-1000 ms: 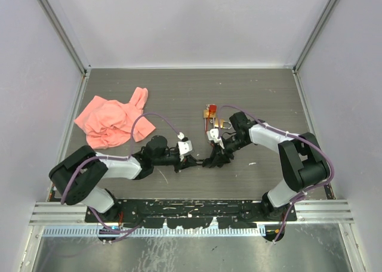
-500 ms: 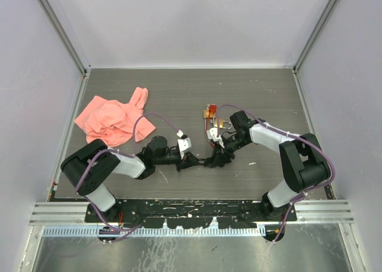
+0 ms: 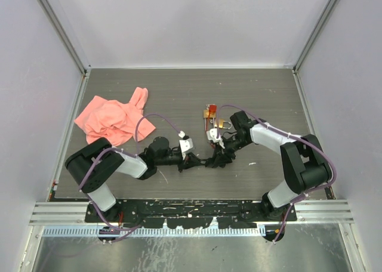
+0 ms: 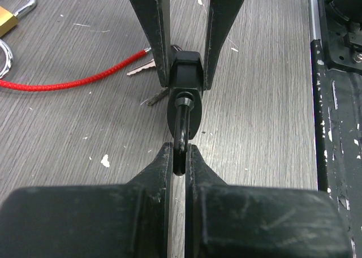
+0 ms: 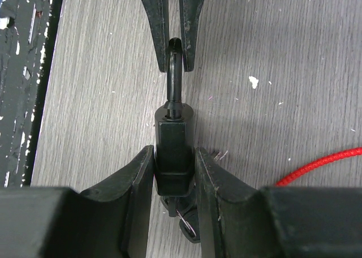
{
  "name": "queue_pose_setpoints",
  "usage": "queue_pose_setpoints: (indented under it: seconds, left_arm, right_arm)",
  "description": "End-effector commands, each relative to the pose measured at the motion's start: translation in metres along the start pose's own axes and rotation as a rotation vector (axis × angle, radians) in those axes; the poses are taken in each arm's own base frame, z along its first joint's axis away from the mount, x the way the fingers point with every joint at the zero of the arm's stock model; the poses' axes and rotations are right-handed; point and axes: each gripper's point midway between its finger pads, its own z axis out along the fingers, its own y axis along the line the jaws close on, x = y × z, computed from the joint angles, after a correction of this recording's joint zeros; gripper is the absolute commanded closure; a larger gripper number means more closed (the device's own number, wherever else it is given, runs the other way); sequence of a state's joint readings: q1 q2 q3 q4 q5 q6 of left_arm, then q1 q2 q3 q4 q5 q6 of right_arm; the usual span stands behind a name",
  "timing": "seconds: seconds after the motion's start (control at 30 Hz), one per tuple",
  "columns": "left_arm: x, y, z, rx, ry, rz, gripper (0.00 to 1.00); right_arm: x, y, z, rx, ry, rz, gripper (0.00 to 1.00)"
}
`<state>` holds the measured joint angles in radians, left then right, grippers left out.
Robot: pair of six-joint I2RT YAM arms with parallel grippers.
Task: Lock with the key
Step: Lock the lock.
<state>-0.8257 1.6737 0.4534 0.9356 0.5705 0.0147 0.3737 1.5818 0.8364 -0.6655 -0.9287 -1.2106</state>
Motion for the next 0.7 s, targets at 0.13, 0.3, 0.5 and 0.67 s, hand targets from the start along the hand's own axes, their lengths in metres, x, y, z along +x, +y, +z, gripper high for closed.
queue_pose_setpoints:
  seconds: [0.13, 0.3, 0.5, 0.67]
  left_arm:
    - [-0.053, -0.007, 0.010, 0.015, -0.053, 0.109, 1.00]
    - [-0.050, -0.011, 0.013, 0.038, 0.004, 0.144, 1.00]
    - [-0.053, -0.015, 0.013, 0.052, 0.014, 0.153, 1.00]
    - [-0.059, -0.027, 0.030, 0.092, 0.018, 0.157, 1.00]
  right_arm:
    - [0.071, 0.027, 0.007, -0.031, 0.278, -0.005, 0.99]
    - [0.064, 0.027, 0.002, -0.042, 0.288, -0.008, 0.99]
    - [0.074, 0.023, -0.006, 0.009, 0.390, -0.003, 0.99]
    - [0.086, 0.028, -0.018, 0.017, 0.475, -0.014, 0.99]
